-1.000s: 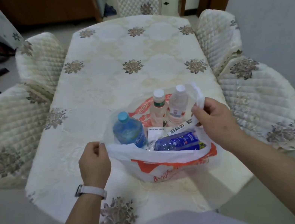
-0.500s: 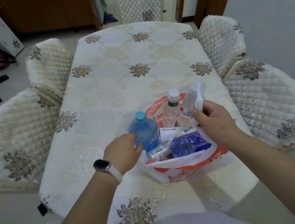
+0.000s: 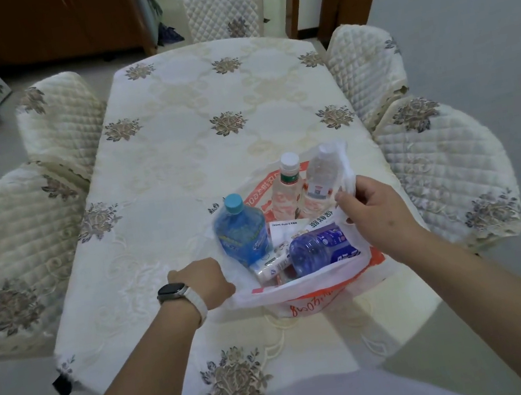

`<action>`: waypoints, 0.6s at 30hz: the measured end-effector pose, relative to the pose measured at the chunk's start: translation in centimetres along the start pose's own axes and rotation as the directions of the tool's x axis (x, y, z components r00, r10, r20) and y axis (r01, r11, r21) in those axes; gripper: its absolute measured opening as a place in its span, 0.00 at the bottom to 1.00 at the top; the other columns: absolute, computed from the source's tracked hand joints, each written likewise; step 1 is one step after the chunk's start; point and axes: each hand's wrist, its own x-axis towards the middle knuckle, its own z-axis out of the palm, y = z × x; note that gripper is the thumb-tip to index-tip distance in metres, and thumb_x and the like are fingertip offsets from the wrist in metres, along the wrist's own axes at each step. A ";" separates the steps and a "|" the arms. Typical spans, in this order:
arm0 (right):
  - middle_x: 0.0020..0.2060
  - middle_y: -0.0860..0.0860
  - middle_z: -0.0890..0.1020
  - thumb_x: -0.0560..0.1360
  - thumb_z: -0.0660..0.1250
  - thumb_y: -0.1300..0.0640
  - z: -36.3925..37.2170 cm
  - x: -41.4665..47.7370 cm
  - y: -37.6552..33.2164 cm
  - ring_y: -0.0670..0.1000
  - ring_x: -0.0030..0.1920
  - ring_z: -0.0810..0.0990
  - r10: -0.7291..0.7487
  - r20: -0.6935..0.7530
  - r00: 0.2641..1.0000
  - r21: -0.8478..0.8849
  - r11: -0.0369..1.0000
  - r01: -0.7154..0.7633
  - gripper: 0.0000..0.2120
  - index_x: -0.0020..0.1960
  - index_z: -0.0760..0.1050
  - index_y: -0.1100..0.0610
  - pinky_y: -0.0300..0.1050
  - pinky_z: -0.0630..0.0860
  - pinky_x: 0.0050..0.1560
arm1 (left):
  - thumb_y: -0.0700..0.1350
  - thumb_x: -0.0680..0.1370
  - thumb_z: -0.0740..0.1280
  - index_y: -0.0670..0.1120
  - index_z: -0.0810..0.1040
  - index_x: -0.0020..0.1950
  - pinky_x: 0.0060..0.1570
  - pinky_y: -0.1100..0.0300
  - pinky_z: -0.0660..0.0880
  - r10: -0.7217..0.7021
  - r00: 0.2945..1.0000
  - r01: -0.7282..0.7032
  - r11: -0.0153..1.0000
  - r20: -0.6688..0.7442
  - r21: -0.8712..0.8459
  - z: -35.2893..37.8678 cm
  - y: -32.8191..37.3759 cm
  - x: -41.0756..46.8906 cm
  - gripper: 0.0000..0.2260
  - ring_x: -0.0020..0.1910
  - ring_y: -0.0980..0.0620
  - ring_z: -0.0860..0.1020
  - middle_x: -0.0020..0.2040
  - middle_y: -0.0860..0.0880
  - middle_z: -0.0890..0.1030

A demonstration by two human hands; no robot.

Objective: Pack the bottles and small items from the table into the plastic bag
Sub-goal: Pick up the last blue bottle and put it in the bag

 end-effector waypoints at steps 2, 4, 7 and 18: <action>0.32 0.52 0.77 0.78 0.63 0.49 -0.1 -0.1 -0.1 0.55 0.36 0.75 -0.026 0.003 1.000 -0.024 0.999 0.026 0.12 0.38 0.73 0.53 0.58 0.77 0.43 | 0.52 0.74 0.64 0.50 0.76 0.43 0.46 0.55 0.66 0.001 1.000 0.000 0.999 0.011 -0.033 0.2 -0.2 -0.3 0.06 0.44 0.49 0.78 0.40 0.53 0.79; 0.31 0.50 0.75 0.79 0.63 0.51 -0.2 -0.2 -0.5 0.51 0.35 0.73 -0.066 0.011 0.998 -0.053 0.996 0.066 0.12 0.37 0.72 0.52 0.52 0.73 0.39 | 0.50 0.74 0.64 0.49 0.75 0.37 0.42 0.56 0.68 0.042 0.999 -0.040 0.982 0.004 -0.186 0.3 -0.4 -0.5 0.07 0.41 0.49 0.78 0.36 0.52 0.77; 0.32 0.52 0.76 0.79 0.63 0.51 -0.4 -0.3 -1.0 0.50 0.34 0.72 -0.101 0.024 0.995 -0.060 0.993 0.103 0.12 0.38 0.73 0.52 0.48 0.69 0.37 | 0.46 0.75 0.66 0.46 0.75 0.38 0.34 0.59 0.66 0.088 0.993 -0.115 0.754 -0.074 -0.646 -0.5 -0.4 -1.9 0.08 0.34 0.51 0.73 0.33 0.51 0.74; 0.27 0.45 0.67 0.80 0.62 0.55 -1.9 0.4 -2.9 0.45 0.29 0.65 -0.209 0.041 0.977 -0.081 0.974 0.212 0.17 0.33 0.62 0.52 0.44 0.63 0.33 | 0.34 0.80 0.60 0.41 0.80 0.44 0.52 0.57 0.78 0.053 0.819 -0.562 -0.123 -0.571 -0.818 -9.6 3.2 -7.8 0.10 0.51 0.49 0.81 0.51 0.46 0.85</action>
